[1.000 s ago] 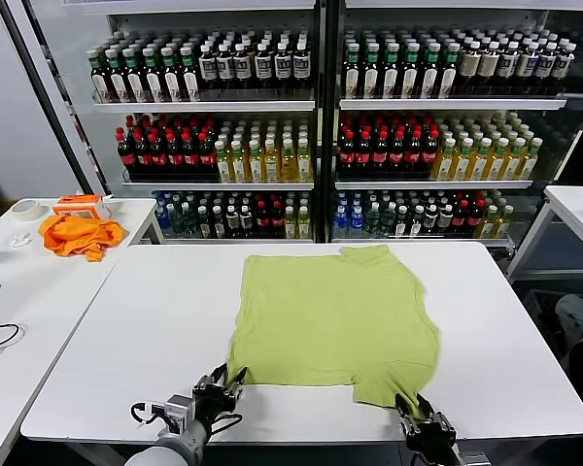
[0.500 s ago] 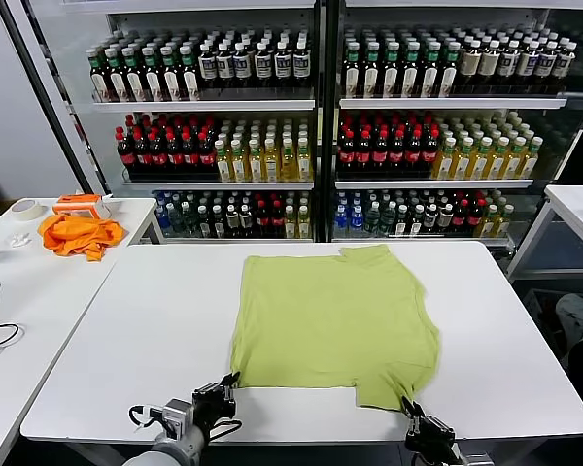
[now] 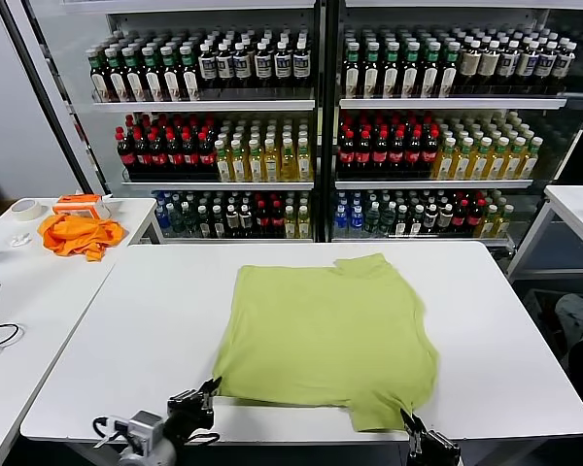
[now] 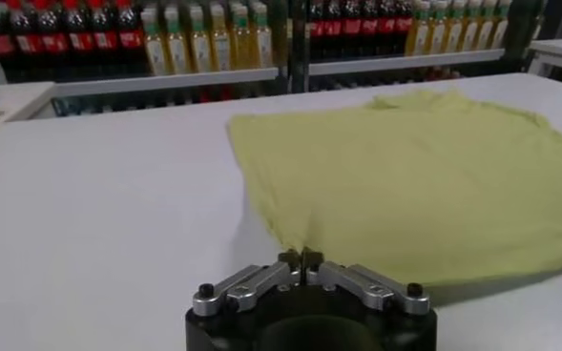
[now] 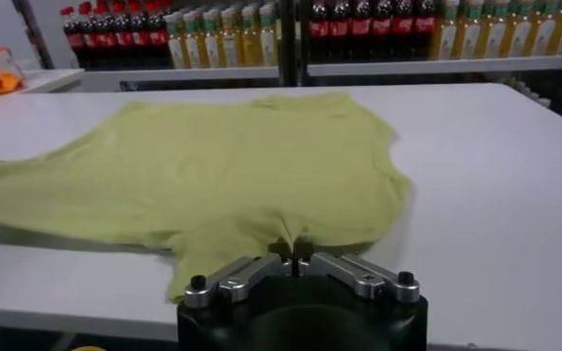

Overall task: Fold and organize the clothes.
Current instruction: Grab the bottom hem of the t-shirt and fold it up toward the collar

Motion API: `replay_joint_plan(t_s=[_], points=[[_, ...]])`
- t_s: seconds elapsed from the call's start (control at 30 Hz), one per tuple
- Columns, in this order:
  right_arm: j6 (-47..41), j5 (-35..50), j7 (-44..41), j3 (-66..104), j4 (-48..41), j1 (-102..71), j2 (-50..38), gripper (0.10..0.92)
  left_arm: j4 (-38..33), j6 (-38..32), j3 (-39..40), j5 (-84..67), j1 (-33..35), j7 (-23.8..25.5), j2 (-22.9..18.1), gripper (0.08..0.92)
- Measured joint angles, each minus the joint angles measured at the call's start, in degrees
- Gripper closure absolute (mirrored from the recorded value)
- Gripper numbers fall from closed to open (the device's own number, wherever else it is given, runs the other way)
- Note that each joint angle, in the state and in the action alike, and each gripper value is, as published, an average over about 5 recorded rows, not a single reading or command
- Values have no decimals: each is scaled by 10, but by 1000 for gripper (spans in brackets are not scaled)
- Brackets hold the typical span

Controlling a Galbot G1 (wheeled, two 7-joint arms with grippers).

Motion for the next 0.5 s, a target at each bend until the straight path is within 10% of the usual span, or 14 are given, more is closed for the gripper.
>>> replay_joint_plan(t_s=[0.5], points=[[-58, 63, 17, -29, -67, 176, -6, 913, 59, -27, 5, -35, -93, 34, -8, 918]])
